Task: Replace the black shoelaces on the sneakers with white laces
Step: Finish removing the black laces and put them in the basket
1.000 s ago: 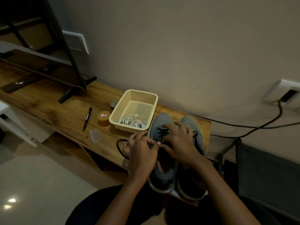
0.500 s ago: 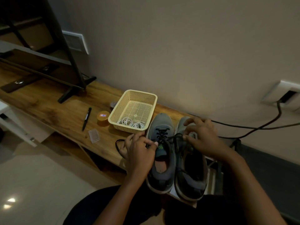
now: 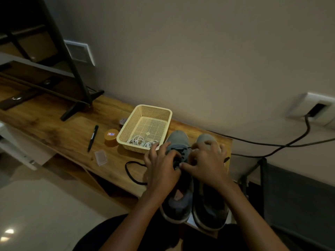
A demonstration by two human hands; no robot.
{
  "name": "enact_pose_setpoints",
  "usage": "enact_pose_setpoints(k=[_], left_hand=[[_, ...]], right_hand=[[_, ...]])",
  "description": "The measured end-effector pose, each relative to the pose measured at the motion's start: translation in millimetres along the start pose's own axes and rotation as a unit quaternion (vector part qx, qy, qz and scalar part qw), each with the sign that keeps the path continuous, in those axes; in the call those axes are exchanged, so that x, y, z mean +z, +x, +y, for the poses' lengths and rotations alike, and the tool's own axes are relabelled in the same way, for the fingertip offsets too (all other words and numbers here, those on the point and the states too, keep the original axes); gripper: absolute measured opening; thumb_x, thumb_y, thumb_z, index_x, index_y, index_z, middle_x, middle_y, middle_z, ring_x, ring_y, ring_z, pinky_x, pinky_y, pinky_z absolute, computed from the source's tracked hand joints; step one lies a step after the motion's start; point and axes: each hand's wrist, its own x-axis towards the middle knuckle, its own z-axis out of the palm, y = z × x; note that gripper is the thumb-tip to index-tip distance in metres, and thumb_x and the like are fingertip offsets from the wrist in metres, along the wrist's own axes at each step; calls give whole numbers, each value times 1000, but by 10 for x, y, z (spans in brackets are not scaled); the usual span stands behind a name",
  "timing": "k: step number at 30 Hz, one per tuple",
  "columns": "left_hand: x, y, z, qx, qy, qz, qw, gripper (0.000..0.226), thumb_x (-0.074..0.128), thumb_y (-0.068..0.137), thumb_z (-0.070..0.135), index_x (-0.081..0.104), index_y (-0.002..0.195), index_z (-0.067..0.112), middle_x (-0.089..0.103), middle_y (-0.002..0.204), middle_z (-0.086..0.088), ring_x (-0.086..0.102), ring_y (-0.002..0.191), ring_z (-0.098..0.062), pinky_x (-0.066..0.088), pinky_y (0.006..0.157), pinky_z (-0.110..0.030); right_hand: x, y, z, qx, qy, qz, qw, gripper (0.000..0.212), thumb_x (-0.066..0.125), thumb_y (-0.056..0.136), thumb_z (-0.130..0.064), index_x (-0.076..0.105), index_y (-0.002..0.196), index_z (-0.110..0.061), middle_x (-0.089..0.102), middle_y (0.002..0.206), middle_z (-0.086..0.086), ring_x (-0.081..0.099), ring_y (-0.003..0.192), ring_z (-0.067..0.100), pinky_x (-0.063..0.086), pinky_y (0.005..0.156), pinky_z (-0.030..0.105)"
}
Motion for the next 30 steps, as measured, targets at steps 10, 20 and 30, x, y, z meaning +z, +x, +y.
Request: enact_pose_setpoints(k=[10, 20, 30], left_hand=[[153, 61, -25, -11, -23, 69, 997, 8, 69, 81, 27, 63, 85, 25, 46, 138, 12, 19, 138, -18, 14, 105, -42], [138, 166, -96, -264, -457, 83, 845, 19, 75, 76, 17, 65, 63, 28, 67, 109, 2, 59, 107, -21, 45, 97, -50], [-8, 89, -59, 33, 2, -15, 999, 25, 66, 80, 28, 58, 103, 33, 23, 150, 14, -1, 141, -18, 6, 108, -42]], right_hand=[[192, -16, 25, 2, 44, 75, 996, 23, 62, 80, -35, 73, 73, -16, 59, 122, -10, 28, 132, 24, 2, 108, 49], [288, -24, 23, 19, 63, 149, 987, 22, 69, 72, -29, 64, 54, -16, 67, 109, -8, 39, 123, 29, 7, 104, 46], [302, -14, 27, 20, 72, 133, 988, 19, 66, 75, -29, 71, 62, -15, 63, 118, -8, 32, 129, 27, 6, 107, 48]])
